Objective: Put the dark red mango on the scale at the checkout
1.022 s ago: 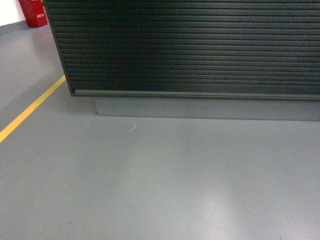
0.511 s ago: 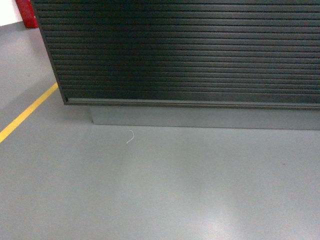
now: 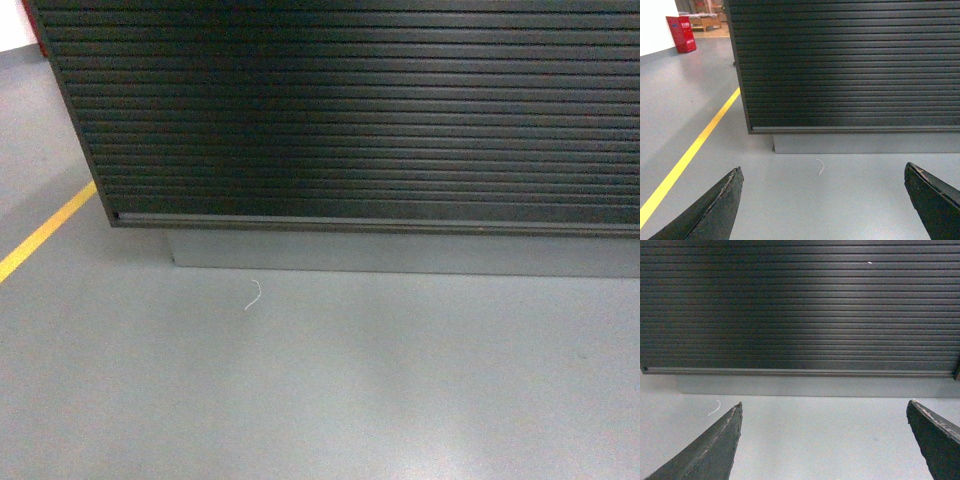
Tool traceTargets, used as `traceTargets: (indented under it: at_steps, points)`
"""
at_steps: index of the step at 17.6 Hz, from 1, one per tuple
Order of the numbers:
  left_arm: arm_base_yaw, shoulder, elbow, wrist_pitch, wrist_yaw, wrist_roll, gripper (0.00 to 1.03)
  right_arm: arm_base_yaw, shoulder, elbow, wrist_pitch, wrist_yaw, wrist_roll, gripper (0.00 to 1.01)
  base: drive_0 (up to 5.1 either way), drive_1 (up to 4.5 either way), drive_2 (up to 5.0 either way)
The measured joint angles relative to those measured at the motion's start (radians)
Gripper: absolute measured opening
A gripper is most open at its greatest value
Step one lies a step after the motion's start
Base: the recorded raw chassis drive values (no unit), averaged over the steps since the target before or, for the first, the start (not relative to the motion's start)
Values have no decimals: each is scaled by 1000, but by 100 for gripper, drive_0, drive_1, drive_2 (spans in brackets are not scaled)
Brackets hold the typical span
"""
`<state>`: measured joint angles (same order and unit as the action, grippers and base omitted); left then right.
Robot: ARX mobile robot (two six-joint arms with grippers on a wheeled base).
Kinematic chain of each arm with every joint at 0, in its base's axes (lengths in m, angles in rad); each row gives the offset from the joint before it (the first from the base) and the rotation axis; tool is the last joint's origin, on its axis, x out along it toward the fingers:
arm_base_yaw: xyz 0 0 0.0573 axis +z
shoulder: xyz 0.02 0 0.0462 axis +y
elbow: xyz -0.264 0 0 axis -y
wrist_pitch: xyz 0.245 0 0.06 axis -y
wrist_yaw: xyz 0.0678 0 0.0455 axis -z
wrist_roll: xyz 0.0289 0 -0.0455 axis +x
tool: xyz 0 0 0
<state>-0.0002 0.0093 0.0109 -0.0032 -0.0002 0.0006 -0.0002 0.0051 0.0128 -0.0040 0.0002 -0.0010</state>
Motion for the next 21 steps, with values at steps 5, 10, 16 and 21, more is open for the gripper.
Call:
traceTargets:
  at_steps: [5,10,16,21]
  points:
    - [0,0,0,0,0,0,98,0,0,0,0,0,0,98,-3,266,-271]
    - [0,0,0,0,0,0,98,0,0,0,0,0,0,98,-3,265,-272]
    - [0,0,0,0,0,0,98,0,0,0,0,0,0,98,-5,264,-273]
    - [0,0,0,0,0,0,98,0,0,0,-1,0,0,98,-9,260,-277]
